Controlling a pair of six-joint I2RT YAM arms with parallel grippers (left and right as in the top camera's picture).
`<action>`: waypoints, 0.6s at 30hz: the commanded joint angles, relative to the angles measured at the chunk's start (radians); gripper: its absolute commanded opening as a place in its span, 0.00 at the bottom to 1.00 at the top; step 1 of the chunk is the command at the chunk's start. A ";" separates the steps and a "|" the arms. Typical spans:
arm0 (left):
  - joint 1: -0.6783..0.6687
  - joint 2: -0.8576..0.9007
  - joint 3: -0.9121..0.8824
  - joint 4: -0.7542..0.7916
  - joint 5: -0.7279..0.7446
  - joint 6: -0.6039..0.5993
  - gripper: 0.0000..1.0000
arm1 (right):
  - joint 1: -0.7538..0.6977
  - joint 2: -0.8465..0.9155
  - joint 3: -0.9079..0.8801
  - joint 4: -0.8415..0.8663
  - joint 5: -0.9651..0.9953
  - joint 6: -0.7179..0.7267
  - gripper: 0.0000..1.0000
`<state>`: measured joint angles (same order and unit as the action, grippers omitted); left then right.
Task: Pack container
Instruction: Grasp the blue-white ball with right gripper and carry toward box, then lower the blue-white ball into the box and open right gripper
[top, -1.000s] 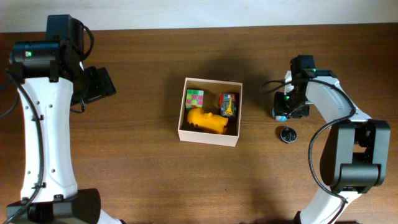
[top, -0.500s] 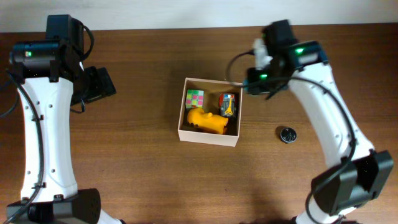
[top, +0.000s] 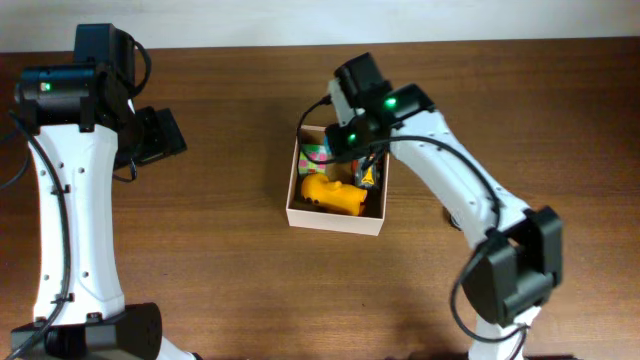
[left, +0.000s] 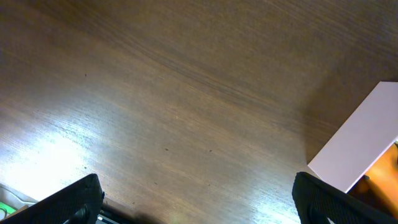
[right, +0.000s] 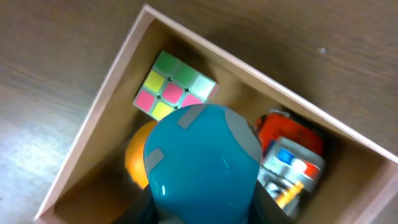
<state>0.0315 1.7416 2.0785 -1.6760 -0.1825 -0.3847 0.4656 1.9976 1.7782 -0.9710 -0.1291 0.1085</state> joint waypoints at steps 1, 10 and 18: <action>0.002 -0.007 0.017 -0.001 0.003 0.012 0.99 | -0.001 0.027 -0.009 0.010 0.010 0.004 0.31; 0.002 -0.007 0.017 -0.001 0.003 0.012 0.99 | -0.002 0.008 0.019 -0.036 0.088 -0.026 0.63; 0.002 -0.007 0.017 -0.001 0.003 0.012 0.99 | -0.002 -0.050 0.110 -0.161 0.089 -0.026 0.64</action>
<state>0.0315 1.7416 2.0785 -1.6760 -0.1825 -0.3847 0.4656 2.0163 1.8343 -1.1145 -0.0589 0.0925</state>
